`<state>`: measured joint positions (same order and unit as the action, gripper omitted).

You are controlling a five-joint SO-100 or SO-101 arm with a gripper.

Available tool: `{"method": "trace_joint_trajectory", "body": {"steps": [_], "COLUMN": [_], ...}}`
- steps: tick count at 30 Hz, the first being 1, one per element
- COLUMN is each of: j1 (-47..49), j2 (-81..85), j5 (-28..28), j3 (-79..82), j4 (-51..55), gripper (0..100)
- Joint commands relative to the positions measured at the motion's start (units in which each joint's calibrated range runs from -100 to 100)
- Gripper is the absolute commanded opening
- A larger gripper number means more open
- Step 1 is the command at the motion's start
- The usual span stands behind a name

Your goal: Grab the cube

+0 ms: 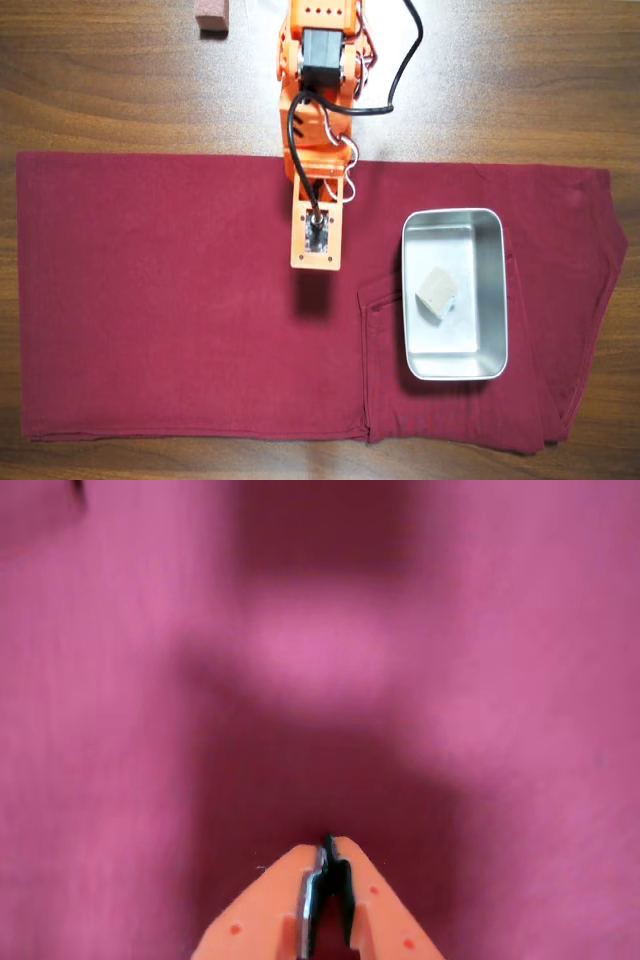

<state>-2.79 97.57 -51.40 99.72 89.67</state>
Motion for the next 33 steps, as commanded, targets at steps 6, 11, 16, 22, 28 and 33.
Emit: {"method": "trace_joint_trajectory", "body": {"steps": [6,11,16,22,28,33], "j1": [1.74,3.08,3.08,3.08,3.08,3.08], "j2": [0.74,0.74,0.74,0.74,0.74,0.74], "j5": [3.52,4.1,3.81,3.81,3.81,3.81], "j3": [0.28,0.28,0.28,0.28,0.28,0.28], "j4": [10.33,10.33,10.33,10.33,10.33,10.33], "gripper": [0,2,2,2,2,2]}}
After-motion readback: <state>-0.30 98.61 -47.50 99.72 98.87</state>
